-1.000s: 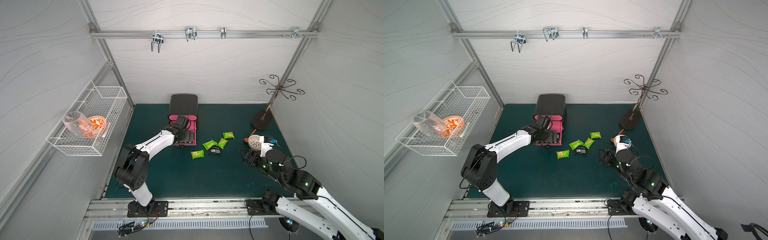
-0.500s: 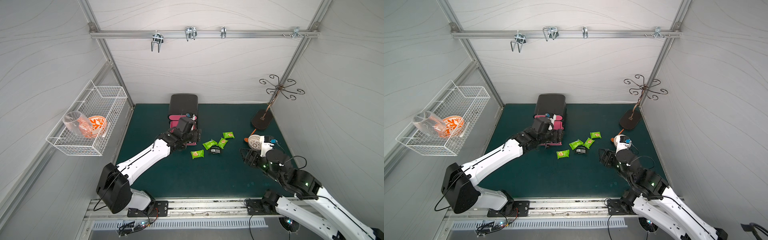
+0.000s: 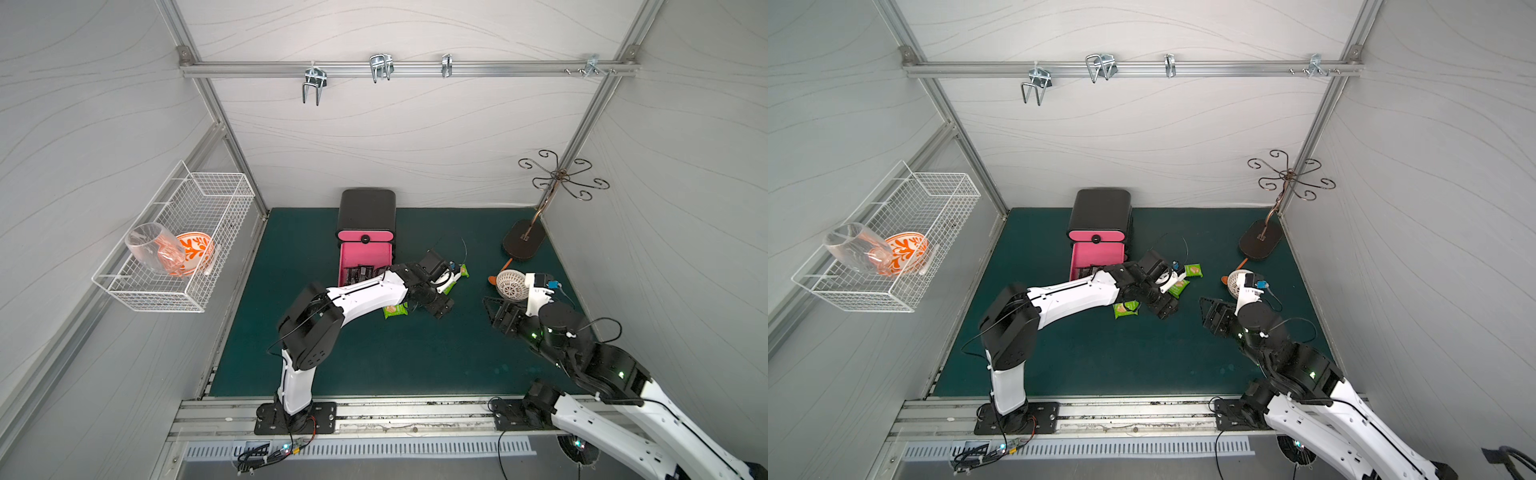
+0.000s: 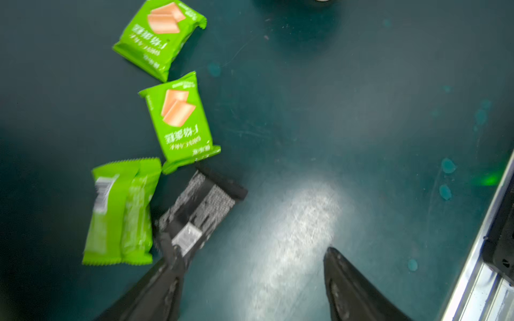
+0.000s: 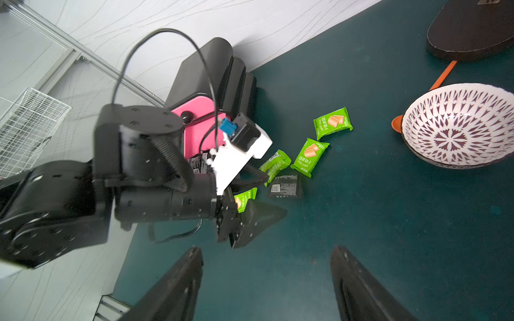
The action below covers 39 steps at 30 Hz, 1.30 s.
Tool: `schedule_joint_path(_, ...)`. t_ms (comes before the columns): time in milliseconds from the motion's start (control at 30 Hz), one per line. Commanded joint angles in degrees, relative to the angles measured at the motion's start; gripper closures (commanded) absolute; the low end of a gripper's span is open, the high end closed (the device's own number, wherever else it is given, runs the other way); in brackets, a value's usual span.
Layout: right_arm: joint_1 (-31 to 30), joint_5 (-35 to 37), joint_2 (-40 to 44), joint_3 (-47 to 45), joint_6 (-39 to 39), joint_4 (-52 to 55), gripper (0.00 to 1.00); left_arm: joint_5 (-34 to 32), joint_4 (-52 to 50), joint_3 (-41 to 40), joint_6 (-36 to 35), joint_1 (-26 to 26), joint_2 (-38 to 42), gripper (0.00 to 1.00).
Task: Place the cookies into the drawer by color
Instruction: Pick up the cookie at the center of the board.
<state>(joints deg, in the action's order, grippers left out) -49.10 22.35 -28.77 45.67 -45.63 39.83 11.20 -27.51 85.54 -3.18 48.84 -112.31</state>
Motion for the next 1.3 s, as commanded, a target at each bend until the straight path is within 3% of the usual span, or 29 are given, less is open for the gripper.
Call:
schedule_joint_path(0,0.16,1.71,0.81,0.21,0.26,1.69,0.23,8.32,-3.68,7.09,-4.37,-2.87,-4.74,0.2)
schedule_joint_path(200,0.17,2.22,0.74,0.47,0.53,2.26,0.23,10.24,-7.12,11.81,-5.09,-3.97,-10.84,0.2)
schedule_joint_path(467,0.23,1.51,-0.11,0.44,0.2,1.35,0.23,7.57,-3.19,5.46,-4.39,-5.63,-10.83,0.16)
schedule_joint_path(667,0.22,1.02,-0.71,0.3,-0.16,0.86,0.23,10.41,-0.38,-0.73,-3.43,-5.25,-8.01,0.18)
schedule_joint_path(867,0.19,0.17,-0.82,-0.38,-0.61,0.17,0.23,2.35,0.96,-3.42,0.27,-4.17,-7.8,0.23)
schedule_joint_path(1033,0.22,0.22,-0.86,0.19,-0.44,0.83,0.23,-11.24,-2.25,-2.88,-2.42,-0.74,-9.69,0.31)
schedule_joint_path(1133,0.21,0.74,-0.04,-0.09,-0.67,1.55,0.23,-14.32,-2.97,-3.25,-2.87,-0.06,-10.12,0.37)
schedule_joint_path(1267,0.22,0.73,0.84,-1.02,-1.31,1.13,0.23,-16.78,-1.55,-4.62,-1.22,0.18,-8.71,0.65)
